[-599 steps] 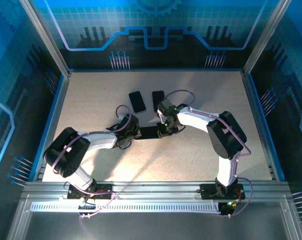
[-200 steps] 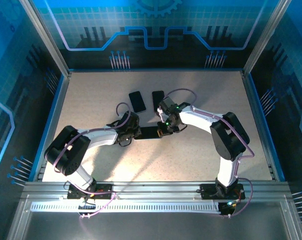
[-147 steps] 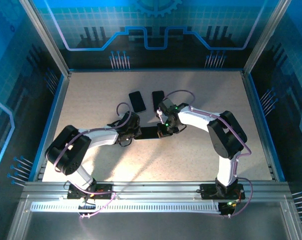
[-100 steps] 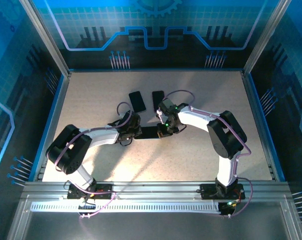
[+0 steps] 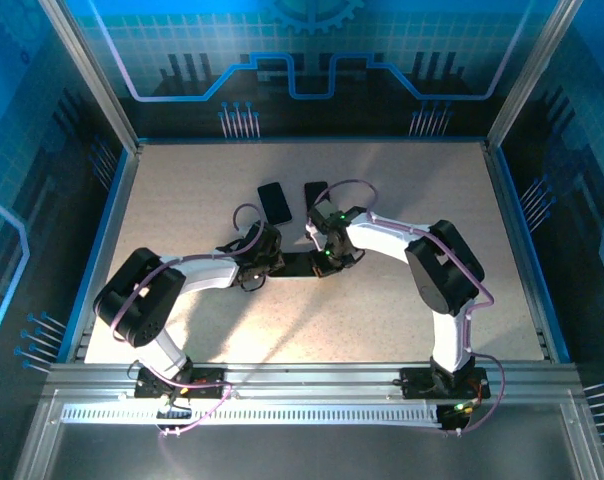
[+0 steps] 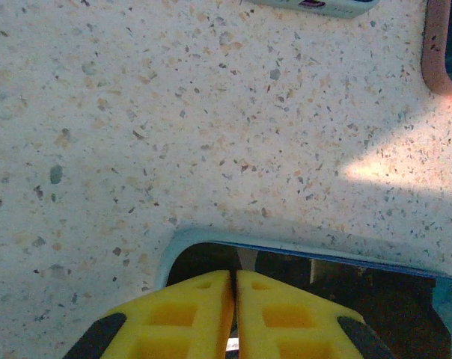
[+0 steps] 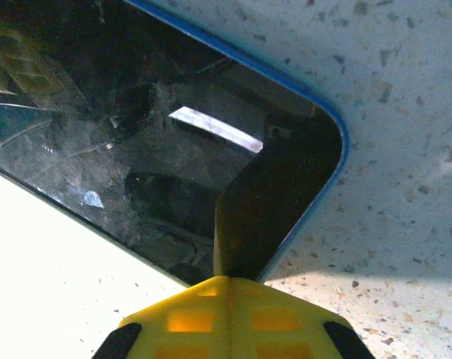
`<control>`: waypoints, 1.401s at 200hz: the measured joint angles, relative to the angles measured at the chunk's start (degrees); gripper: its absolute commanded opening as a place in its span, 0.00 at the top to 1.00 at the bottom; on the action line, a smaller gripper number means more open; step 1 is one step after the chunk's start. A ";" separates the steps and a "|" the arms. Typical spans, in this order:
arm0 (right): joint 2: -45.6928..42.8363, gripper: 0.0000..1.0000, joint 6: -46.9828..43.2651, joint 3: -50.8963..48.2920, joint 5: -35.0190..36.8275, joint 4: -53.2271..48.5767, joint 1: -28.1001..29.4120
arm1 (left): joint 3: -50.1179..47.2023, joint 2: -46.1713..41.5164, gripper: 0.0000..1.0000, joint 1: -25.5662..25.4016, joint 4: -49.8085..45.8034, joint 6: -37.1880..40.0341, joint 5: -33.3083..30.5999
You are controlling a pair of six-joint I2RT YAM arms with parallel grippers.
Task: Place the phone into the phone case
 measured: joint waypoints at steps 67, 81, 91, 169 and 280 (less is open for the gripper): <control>-1.99 1.00 1.16 -2.01 -0.04 2.12 0.17 | 0.76 0.55 0.87 -0.87 -0.61 0.17 -1.46; -3.19 1.00 2.23 -3.21 -0.55 3.78 0.07 | 1.95 1.14 0.87 -1.42 -2.16 0.28 -2.51; -3.82 1.00 2.95 -3.91 -1.11 4.68 -0.02 | 2.78 1.68 0.88 -1.77 -2.62 0.48 -3.15; -4.70 0.85 5.75 -3.06 -7.08 3.43 -4.90 | 5.51 3.98 0.87 -2.36 -2.54 1.68 -4.72; -1.46 0.78 4.85 5.44 -9.22 3.21 -10.78 | 3.85 0.63 0.85 -3.21 -3.30 3.23 -2.56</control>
